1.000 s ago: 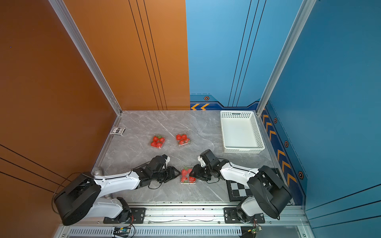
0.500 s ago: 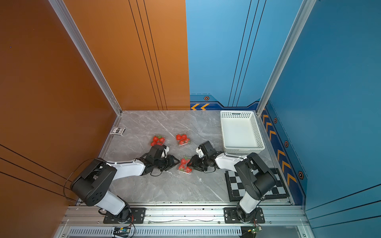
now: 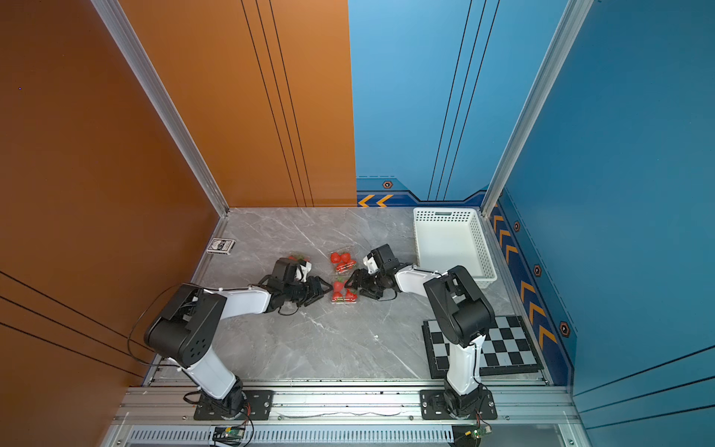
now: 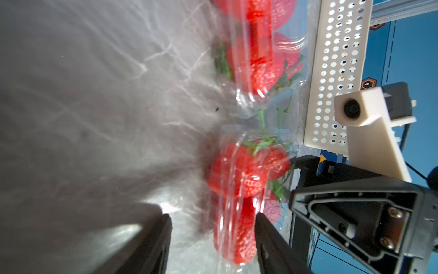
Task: Pack strawberries into containers
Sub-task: Move the packing box to the center of the board, then reset both arms
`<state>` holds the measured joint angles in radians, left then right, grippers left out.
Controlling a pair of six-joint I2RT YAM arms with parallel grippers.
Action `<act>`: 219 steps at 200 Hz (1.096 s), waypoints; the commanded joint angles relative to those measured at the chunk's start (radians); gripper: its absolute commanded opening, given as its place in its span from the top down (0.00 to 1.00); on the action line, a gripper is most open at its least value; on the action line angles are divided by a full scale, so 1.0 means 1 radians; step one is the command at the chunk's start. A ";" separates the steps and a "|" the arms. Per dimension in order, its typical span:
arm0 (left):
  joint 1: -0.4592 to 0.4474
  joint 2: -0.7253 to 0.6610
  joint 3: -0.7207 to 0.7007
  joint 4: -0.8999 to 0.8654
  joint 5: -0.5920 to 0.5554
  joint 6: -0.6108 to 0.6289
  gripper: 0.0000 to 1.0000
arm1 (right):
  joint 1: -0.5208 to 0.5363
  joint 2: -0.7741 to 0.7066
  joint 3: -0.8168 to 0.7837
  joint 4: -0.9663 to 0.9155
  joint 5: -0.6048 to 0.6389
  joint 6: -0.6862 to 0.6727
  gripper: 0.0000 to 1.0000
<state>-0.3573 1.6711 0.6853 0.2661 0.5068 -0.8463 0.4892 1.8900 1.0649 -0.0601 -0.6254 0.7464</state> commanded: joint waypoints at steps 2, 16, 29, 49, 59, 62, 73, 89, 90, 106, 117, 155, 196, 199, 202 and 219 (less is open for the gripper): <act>0.034 -0.076 -0.044 -0.063 0.001 0.047 0.38 | -0.023 -0.067 -0.022 -0.081 0.043 -0.051 0.21; 0.055 -0.125 -0.052 -0.131 -0.017 0.080 0.39 | -0.033 -0.113 -0.048 -0.114 0.073 -0.064 0.19; 0.077 -0.189 -0.057 -0.217 -0.045 0.119 0.41 | -0.042 -0.170 -0.076 -0.145 0.108 -0.085 0.18; 0.090 -0.327 -0.038 -0.386 -0.128 0.203 0.41 | -0.054 -0.282 -0.121 -0.194 0.150 -0.145 0.18; 0.091 -0.397 -0.017 -0.478 -0.192 0.252 0.39 | -0.056 -0.351 -0.129 -0.241 0.200 -0.214 0.18; 0.092 -0.421 -0.012 -0.505 -0.215 0.267 0.39 | -0.056 -0.371 -0.132 -0.255 0.228 -0.234 0.17; 0.095 -0.496 0.008 -0.568 -0.314 0.324 0.39 | -0.063 -0.440 -0.139 -0.300 0.338 -0.295 0.16; 0.108 -0.584 0.015 -0.589 -0.460 0.398 0.35 | -0.079 -0.535 -0.146 -0.324 0.497 -0.367 0.14; 0.109 -0.588 0.014 -0.589 -0.471 0.401 0.35 | -0.079 -0.541 -0.148 -0.324 0.512 -0.370 0.14; 0.123 -0.643 -0.004 -0.534 -0.623 0.464 0.29 | -0.086 -0.618 -0.165 -0.308 0.763 -0.414 0.12; 0.135 -0.659 -0.023 -0.468 -0.706 0.516 0.27 | -0.090 -0.656 -0.181 -0.275 0.954 -0.423 0.11; 0.158 -0.639 -0.185 -0.060 -0.930 0.694 0.08 | -0.104 -0.757 -0.377 0.104 1.300 -0.585 0.00; 0.217 -0.482 -0.264 0.187 -0.916 0.809 0.01 | -0.127 -0.628 -0.352 0.039 1.331 -0.761 0.00; 0.220 -0.470 -0.266 0.204 -0.913 0.818 0.01 | -0.128 -0.609 -0.338 0.018 1.336 -0.765 0.00; 0.222 -0.456 -0.268 0.218 -0.910 0.826 0.01 | -0.127 -0.590 -0.325 0.000 1.344 -0.766 0.00; 0.232 -0.388 -0.297 0.353 -0.864 0.845 0.01 | -0.127 -0.528 -0.313 0.009 1.399 -0.756 0.00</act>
<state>-0.1410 1.2171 0.4232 0.3672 -0.3756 -0.0887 0.3664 1.2896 0.7113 -0.0315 0.6579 0.0605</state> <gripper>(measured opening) 0.988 0.998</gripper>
